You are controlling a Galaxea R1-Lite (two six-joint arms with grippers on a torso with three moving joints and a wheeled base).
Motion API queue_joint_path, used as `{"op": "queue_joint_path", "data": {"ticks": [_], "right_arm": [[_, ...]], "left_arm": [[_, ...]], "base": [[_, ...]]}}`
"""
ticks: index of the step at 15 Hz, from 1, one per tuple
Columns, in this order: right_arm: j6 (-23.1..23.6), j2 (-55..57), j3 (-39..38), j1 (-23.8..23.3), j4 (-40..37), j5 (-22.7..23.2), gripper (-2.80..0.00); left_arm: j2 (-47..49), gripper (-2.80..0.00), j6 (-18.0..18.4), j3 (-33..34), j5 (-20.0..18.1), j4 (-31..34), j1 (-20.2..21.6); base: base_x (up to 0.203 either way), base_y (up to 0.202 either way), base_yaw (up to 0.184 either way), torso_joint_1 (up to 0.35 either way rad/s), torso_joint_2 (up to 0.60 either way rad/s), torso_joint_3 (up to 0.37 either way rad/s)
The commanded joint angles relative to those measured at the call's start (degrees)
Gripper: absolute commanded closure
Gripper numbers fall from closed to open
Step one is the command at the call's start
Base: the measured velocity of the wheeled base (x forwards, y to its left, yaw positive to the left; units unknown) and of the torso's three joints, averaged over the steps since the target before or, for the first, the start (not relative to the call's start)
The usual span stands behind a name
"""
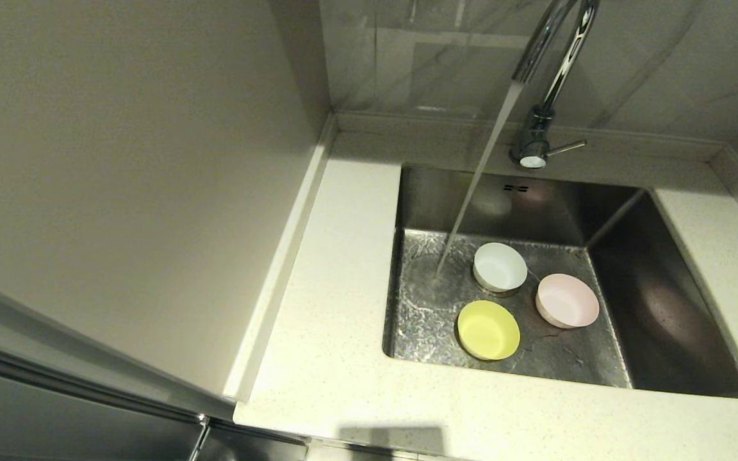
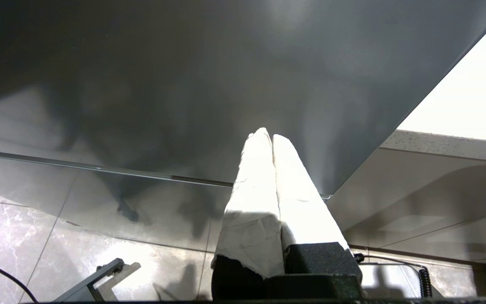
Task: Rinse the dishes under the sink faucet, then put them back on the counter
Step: Wait for the water to rinse the bowl
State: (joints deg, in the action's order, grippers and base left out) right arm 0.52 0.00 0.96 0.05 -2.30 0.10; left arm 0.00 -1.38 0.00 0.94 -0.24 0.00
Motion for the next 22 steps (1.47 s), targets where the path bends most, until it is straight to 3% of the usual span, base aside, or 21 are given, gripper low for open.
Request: {"op": "queue_joint_path", "data": {"ticks": [1,22], "right_arm": [[0.0,0.0,0.0,0.0,0.0,0.0,0.0],[0.0,0.0,0.0,0.0,0.0,0.1,0.0]], "left_arm": [[-0.1,0.0,0.0,0.0,0.0,0.0,0.0],[-0.1,0.0,0.0,0.0,0.0,0.0,0.0]], "base": [[0.0,0.0,0.0,0.0,0.0,0.0],[0.0,0.0,0.0,0.0,0.0,0.0]]}}
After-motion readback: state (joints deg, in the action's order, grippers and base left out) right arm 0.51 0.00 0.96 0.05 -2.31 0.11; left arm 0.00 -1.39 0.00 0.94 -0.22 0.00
